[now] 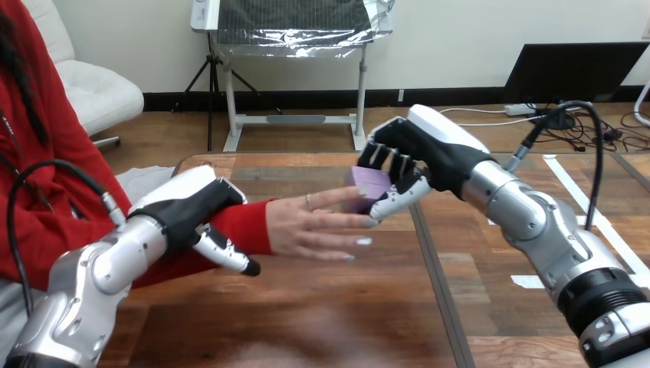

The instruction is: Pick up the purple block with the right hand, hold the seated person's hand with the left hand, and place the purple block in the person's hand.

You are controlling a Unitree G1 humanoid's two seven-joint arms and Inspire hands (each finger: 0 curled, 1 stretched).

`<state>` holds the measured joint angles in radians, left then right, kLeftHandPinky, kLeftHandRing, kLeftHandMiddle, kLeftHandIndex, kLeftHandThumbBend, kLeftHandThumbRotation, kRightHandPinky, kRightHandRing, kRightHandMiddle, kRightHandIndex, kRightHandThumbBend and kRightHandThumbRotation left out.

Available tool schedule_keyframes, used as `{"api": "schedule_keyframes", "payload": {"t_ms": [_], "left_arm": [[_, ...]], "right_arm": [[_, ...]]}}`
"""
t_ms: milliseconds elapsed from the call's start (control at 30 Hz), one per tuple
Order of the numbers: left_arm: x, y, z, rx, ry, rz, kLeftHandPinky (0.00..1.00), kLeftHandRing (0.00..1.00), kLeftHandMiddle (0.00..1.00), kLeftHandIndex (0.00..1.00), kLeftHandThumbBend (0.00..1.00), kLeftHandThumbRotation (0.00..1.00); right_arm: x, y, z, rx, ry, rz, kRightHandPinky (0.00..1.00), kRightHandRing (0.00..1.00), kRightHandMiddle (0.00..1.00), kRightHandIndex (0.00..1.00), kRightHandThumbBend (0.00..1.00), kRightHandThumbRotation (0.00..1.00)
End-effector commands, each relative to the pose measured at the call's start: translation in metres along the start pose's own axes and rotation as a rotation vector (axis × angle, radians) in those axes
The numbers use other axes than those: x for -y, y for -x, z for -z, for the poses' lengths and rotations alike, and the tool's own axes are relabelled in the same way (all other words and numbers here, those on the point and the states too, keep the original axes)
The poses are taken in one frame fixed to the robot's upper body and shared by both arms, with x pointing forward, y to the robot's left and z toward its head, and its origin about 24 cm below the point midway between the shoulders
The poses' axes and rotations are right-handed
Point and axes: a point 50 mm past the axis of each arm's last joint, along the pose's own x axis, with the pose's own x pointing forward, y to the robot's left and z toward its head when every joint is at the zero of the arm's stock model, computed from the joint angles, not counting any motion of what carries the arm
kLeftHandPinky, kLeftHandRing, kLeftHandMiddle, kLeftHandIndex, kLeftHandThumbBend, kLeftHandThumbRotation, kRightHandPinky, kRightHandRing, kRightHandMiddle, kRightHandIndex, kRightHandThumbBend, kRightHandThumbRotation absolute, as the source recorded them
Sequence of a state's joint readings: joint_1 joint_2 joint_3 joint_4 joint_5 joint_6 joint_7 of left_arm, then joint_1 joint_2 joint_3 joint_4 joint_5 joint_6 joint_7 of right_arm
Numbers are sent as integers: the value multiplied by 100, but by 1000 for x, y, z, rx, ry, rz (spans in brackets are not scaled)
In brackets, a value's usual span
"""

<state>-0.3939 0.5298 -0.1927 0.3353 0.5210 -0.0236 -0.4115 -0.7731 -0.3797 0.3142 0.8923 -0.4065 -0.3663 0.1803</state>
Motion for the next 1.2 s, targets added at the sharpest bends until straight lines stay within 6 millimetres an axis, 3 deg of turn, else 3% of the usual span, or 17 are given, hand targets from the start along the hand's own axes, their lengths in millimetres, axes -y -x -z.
{"api": "schedule_keyframes", "payload": {"t_ms": [0, 1167], "left_arm": [[-91, -4, -77, 276, -92, -280, 25, 32, 39, 40, 75, 0], [-109, -20, -103, 368, -36, -345, 31, 37, 41, 41, 77, 0]], "right_arm": [[26, -9, -41, 173, -22, 115, 30, 35, 42, 45, 77, 0], [10, -11, -66, 287, -69, 66, 31, 36, 42, 44, 75, 0]]}}
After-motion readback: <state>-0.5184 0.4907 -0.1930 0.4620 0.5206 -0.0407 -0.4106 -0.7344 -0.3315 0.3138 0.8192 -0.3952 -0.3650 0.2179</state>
